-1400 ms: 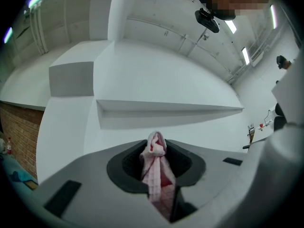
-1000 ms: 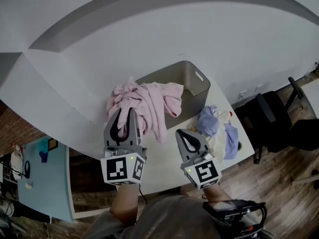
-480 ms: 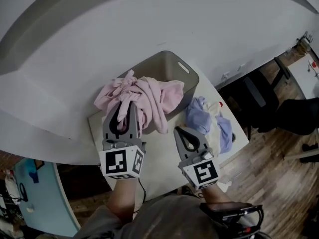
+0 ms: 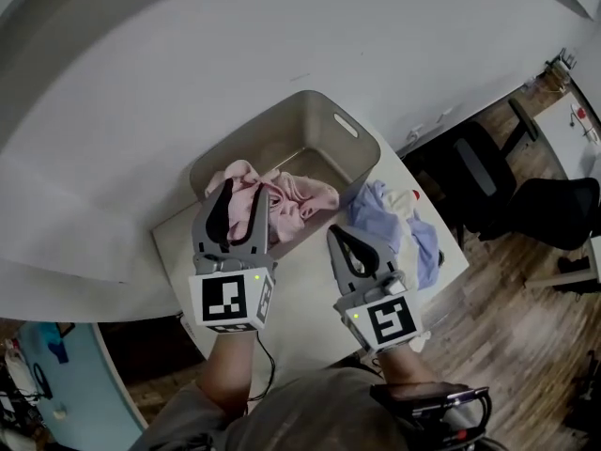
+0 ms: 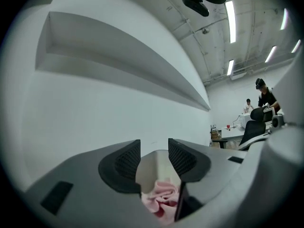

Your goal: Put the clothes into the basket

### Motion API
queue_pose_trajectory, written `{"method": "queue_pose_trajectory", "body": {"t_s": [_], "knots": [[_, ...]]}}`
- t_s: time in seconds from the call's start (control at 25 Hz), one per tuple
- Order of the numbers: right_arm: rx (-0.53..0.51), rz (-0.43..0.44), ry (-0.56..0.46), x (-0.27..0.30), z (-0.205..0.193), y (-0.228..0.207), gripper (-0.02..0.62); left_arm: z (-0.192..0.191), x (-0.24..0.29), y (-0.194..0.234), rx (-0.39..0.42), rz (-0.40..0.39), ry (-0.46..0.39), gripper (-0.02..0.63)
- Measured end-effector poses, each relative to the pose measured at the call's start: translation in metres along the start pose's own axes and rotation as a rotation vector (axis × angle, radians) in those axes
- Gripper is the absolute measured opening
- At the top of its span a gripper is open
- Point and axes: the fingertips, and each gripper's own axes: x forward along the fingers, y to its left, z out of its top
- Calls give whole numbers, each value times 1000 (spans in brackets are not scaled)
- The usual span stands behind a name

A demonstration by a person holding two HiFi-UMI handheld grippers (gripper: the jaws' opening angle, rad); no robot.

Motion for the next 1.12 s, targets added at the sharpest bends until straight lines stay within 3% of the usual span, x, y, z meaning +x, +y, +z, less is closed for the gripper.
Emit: {"method": "queue_pose_trajectory", "body": {"t_s": [0.44, 0.8, 1.12], "knots": [[-15, -19, 62, 4, -23, 9, 6, -17, -8, 0, -25, -24, -11, 172], [-21, -38, 54, -22, -21, 9, 6, -10, -31, -15, -35, -29, -53, 42], [-11, -16, 34, -53, -26, 8, 6, -3, -58, -45, 3, -9, -69, 9]]}}
